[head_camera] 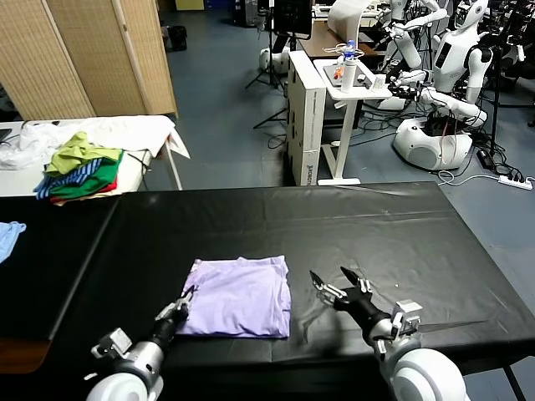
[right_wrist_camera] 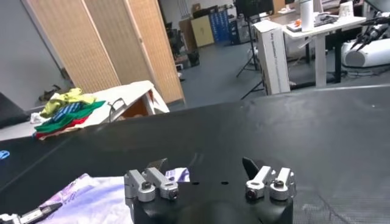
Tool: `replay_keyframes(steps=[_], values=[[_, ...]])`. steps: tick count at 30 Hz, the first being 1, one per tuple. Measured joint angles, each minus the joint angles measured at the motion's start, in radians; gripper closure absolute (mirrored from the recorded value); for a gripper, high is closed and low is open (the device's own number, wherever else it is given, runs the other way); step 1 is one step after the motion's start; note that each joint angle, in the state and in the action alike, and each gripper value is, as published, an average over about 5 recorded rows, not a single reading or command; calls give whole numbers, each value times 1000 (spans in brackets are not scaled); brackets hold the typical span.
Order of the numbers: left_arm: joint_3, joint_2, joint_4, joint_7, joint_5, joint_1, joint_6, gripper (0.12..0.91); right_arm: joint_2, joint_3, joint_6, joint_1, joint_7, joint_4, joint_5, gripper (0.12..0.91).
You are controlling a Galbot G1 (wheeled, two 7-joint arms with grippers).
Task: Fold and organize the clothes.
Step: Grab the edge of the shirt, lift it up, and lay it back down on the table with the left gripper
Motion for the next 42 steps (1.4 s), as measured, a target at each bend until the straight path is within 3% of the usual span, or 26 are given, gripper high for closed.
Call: replay_keyframes(steps=[7, 13, 23, 29, 34, 42], values=[[-44, 75, -64, -40, 193, 30, 9, 858, -1, -14, 6, 6, -2, -14, -19, 118], [-132, 201, -103, -36, 273, 70, 13, 858, 5, -35, 9, 17, -3, -29, -32, 118], [-374, 438, -116, -19, 317, 200, -12, 858, 22, -66, 12, 27, -3, -48, -42, 118], [-462, 481, -164, -57, 323, 249, 15, 858, 34, -82, 14, 28, -3, -56, -52, 118], [-396, 440, -259, -123, 303, 220, 71, 858, 32, -74, 14, 12, -3, -42, -56, 118], [-131, 292, -354, -175, 149, 123, 125, 858, 31, -44, 14, -31, -3, -16, -66, 118]])
